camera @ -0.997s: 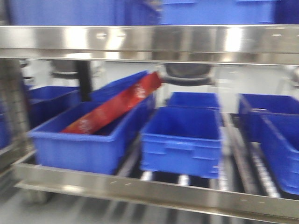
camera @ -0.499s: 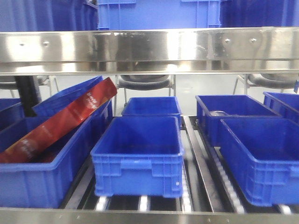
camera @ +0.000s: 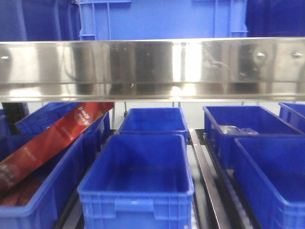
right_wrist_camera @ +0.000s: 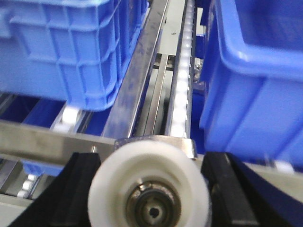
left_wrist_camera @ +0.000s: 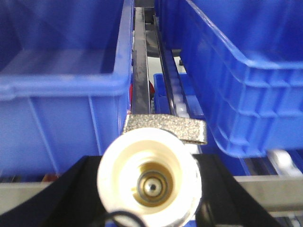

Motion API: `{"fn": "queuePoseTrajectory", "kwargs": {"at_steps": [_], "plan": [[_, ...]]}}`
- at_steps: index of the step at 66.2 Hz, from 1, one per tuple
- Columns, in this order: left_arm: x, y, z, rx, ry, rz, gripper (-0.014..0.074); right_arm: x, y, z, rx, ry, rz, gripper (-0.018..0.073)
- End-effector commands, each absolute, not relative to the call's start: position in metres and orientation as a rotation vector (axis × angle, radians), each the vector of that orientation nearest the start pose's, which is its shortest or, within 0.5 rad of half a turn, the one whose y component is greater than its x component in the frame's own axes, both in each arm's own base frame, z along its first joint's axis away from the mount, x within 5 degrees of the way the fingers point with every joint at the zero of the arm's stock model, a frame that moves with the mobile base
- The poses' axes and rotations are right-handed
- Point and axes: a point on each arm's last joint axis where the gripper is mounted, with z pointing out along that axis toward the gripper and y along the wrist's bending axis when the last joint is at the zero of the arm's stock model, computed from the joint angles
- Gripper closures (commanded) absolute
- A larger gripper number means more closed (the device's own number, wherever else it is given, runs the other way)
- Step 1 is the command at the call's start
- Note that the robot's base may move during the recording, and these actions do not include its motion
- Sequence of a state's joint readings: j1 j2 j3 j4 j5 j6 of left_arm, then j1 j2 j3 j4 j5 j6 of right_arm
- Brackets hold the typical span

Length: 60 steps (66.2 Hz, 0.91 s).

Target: Place valve from conveyor to right shelf box

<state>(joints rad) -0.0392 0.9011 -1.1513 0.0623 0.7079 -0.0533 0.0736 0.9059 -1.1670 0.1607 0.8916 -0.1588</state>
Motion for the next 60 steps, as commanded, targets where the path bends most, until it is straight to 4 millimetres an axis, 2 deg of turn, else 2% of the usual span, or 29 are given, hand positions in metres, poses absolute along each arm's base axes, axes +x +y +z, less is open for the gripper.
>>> {"fn": "queuePoseTrajectory", "kwargs": {"at_steps": [1, 60], "plan": [[0.1671, -0.0043, 0.449, 0.004, 1.869, -0.008, 0.0708, 0.1596, 0.022, 0.4413, -0.195, 2.0, 0.132, 0.0713], [0.1671, -0.0043, 0.449, 0.004, 1.869, -0.008, 0.0708, 0.1596, 0.022, 0.4413, -0.195, 2.0, 0.132, 0.0713]]}}
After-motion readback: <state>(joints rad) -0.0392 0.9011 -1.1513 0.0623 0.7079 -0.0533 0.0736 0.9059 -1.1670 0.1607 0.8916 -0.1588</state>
